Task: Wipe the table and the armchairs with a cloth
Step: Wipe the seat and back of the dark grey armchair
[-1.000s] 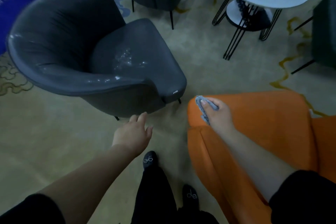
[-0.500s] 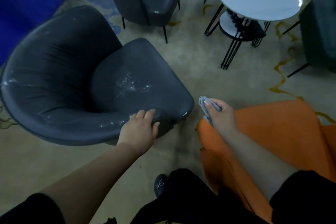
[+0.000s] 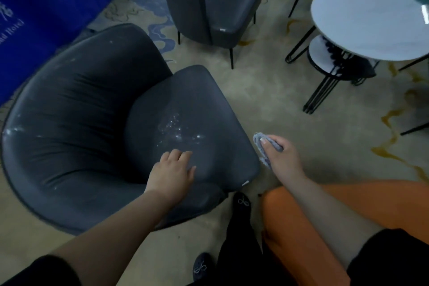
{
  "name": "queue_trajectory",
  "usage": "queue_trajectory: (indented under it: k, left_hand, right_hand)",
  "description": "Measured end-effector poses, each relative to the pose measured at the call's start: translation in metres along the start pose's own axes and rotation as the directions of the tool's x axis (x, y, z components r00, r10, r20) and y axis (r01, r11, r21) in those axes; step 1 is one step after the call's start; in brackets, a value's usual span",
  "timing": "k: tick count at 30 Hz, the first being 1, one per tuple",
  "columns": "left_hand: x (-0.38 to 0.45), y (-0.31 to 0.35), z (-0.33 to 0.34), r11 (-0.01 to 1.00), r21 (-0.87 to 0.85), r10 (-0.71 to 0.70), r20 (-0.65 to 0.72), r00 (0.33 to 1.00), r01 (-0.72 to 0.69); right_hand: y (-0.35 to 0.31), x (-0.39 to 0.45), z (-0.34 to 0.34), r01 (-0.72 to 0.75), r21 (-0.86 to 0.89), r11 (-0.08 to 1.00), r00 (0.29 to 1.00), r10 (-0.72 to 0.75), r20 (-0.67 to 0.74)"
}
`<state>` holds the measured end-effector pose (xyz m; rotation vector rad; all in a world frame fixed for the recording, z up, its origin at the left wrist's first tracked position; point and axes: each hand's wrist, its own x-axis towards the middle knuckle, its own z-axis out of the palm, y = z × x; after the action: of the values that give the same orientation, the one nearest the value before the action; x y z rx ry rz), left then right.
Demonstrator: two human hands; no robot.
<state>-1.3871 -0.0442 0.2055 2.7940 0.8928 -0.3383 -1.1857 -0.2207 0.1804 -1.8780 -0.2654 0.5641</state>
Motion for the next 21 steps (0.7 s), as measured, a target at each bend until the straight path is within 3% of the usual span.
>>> queue_trajectory:
  k: [12,21]
  left_hand:
    - [0.059,-0.010,-0.001,0.991,0.081,-0.118,0.143,0.983,0.107]
    - [0.072,-0.036,0.006,0.997,0.062,-0.043,0.151,0.988,0.034]
  right_hand:
    - [-0.013,0.101,0.031,-0.043,0.034,0.999,0.992,0.039,0.122]
    - [-0.028,0.077,0.049,0.030,0.008,1.000,0.999,-0.030,0.018]
